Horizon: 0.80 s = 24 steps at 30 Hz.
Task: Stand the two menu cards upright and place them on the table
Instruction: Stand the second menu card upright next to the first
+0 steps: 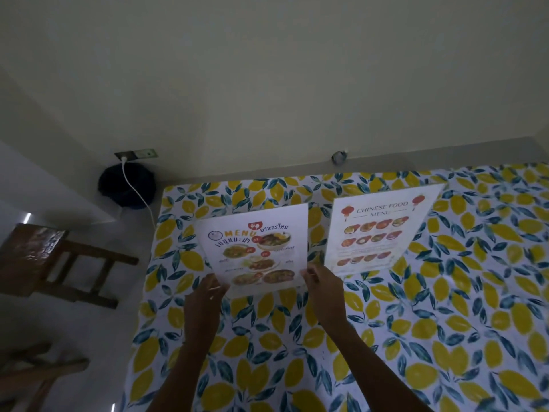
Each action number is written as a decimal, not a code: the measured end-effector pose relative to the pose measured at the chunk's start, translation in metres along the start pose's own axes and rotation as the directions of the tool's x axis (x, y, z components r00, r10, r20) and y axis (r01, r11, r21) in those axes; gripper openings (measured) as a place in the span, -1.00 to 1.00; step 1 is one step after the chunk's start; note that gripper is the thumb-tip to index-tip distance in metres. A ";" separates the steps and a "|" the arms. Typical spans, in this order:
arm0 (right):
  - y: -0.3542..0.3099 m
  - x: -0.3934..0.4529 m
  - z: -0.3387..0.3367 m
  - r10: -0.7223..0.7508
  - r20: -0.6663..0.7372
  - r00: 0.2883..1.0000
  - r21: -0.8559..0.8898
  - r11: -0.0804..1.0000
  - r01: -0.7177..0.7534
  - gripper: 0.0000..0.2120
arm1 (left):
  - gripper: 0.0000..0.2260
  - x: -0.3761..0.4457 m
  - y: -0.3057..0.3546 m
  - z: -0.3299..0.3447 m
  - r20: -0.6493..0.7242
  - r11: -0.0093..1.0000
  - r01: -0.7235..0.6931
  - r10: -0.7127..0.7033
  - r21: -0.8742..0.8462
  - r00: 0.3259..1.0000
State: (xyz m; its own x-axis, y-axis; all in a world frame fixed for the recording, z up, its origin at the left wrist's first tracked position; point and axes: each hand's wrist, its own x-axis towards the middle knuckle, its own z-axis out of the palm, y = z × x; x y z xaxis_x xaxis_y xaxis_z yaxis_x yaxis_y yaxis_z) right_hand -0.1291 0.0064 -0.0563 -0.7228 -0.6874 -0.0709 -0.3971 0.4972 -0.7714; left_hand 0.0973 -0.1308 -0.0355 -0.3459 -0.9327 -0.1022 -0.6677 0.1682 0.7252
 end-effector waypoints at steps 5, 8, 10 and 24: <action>-0.001 0.002 0.002 -0.008 -0.014 1.000 0.009 1.000 0.008 -0.81 | -0.72 0.006 0.008 -0.003 -0.012 0.996 -0.023 0.025 0.091 1.000; -0.002 0.001 0.000 -0.034 -0.008 0.999 -0.006 0.999 0.034 -0.80 | -0.72 0.006 0.006 -0.003 -0.002 0.993 -0.028 0.029 0.114 1.000; -0.002 0.001 0.000 -0.039 -0.001 0.999 -0.008 0.999 0.039 -0.81 | -0.70 0.003 0.009 -0.003 -0.019 0.995 -0.021 0.023 0.103 1.000; -0.005 -0.005 0.004 -0.032 -0.031 0.999 -0.058 0.998 0.030 -0.82 | -0.84 -0.001 0.015 0.005 0.038 0.990 0.082 -0.087 0.112 0.995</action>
State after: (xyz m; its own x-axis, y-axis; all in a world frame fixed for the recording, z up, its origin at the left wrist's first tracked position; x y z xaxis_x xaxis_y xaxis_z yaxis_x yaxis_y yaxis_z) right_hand -0.1210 0.0051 -0.0547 -0.7270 -0.6862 -0.0264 -0.4511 0.5061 -0.7351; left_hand 0.0844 -0.1261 -0.0278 -0.3117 -0.9309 -0.1907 -0.7632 0.1257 0.6338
